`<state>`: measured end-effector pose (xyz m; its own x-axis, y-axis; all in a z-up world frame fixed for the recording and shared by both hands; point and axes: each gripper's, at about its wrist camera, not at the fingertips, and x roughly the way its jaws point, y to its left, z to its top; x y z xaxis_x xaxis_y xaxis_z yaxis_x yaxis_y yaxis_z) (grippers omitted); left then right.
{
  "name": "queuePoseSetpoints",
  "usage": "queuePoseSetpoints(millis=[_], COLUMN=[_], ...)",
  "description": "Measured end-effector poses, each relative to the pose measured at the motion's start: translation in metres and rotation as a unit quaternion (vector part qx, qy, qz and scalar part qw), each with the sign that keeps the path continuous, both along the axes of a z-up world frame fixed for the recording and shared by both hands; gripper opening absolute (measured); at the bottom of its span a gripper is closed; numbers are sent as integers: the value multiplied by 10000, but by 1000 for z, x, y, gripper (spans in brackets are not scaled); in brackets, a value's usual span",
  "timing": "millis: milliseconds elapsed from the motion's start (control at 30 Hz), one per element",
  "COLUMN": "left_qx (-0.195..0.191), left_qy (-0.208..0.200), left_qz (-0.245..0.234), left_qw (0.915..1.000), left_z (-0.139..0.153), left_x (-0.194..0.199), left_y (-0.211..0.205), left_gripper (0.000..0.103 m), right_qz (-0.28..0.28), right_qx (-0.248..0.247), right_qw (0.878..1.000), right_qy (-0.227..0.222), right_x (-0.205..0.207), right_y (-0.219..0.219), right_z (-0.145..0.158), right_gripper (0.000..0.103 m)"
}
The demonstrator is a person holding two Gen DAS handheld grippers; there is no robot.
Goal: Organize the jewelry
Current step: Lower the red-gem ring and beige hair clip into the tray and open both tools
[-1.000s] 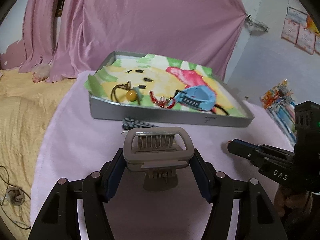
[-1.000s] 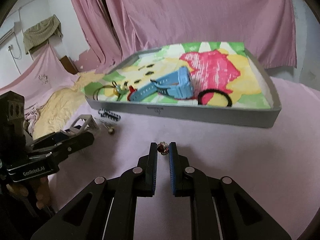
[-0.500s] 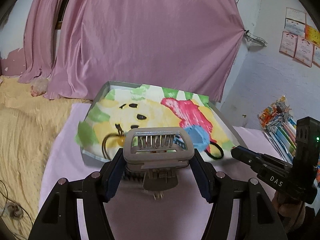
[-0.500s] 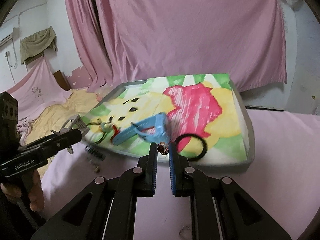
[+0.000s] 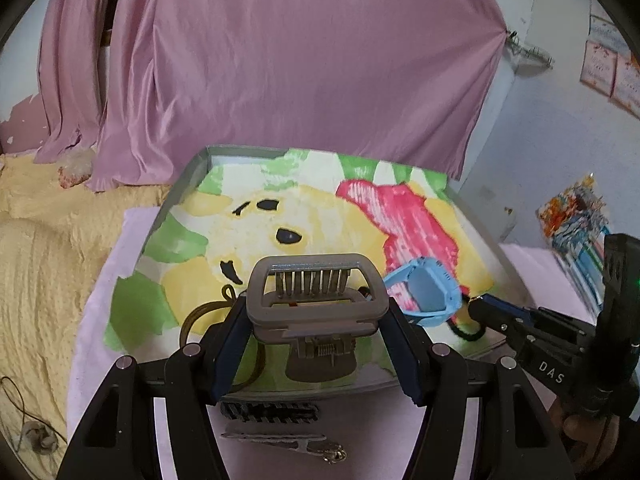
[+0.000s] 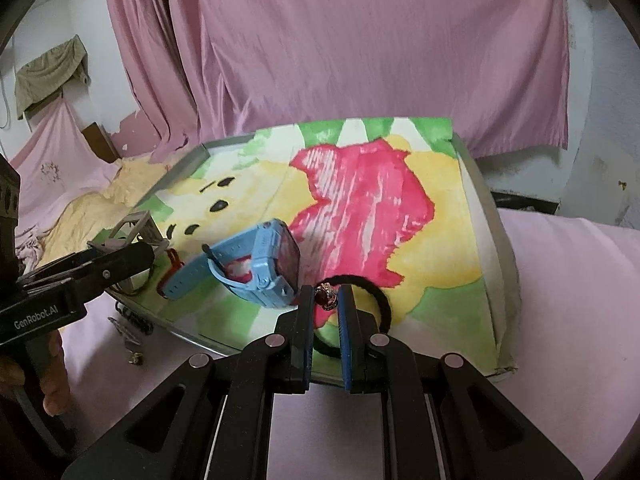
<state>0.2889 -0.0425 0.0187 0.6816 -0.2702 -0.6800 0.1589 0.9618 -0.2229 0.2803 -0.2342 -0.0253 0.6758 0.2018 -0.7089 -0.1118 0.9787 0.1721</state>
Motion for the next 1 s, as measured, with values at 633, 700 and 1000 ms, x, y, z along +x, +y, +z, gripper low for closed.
queuePoseSetpoints(millis=[633,700,1000], left_qx=[191,197,24], left_qy=[325,311,25], left_qz=[-57,-23,102], left_qw=[9993,9993,9999], left_z=[-13,-12,-4], left_x=[8,7,-11], left_y=[-5,-5,4], left_gripper=[62,66,76], right_qz=[183,173,-27], right_qx=[-39,-33,19], right_qw=[9995,9995,9999], right_qy=[253,250,-112], right_x=[11,11,-10], right_y=[4,4,-4], right_z=[-9,-8,5], right_gripper=[11,12,37])
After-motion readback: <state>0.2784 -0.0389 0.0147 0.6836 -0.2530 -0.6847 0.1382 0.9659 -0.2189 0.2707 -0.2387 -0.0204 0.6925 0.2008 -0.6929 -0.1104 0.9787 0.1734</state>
